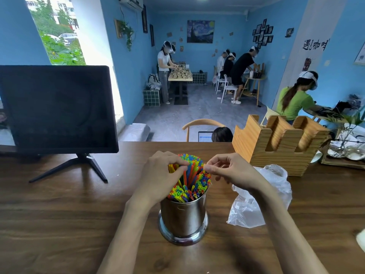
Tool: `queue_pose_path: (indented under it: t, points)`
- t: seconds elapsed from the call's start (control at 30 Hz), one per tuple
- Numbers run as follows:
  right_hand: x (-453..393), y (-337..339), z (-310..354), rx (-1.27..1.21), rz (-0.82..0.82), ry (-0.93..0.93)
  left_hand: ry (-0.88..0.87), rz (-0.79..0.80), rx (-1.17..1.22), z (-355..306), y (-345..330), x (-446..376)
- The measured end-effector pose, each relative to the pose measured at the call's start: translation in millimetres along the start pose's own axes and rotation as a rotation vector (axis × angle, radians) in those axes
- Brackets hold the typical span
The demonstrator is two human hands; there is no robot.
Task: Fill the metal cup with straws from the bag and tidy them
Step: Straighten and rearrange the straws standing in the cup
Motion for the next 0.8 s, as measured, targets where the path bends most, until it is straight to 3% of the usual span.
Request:
queue_pose_path:
  t: [0.23,0.43,0.8]
  points:
    - [-9,-8,-4,0.096,0.002,-0.037,0.043,0.067,0.005,8,-5,2]
    - [-13,0,-4,0.085,-0.135,-0.031,0.076,0.087,0.013,13,-9,1]
    - [-17,-1,6,0.156,-0.188,0.020,0.076,0.079,0.000,17,-15,-1]
Point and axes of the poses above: each hand's wrist, its own x-axis away from the middle knuckle, its own y-axis out of the back of the hand, z = x × y, the point moved 10 cm from there along -x, towards the middle knuckle, and after that the axes turned 1 degree about -x, right-handed, at the moved point
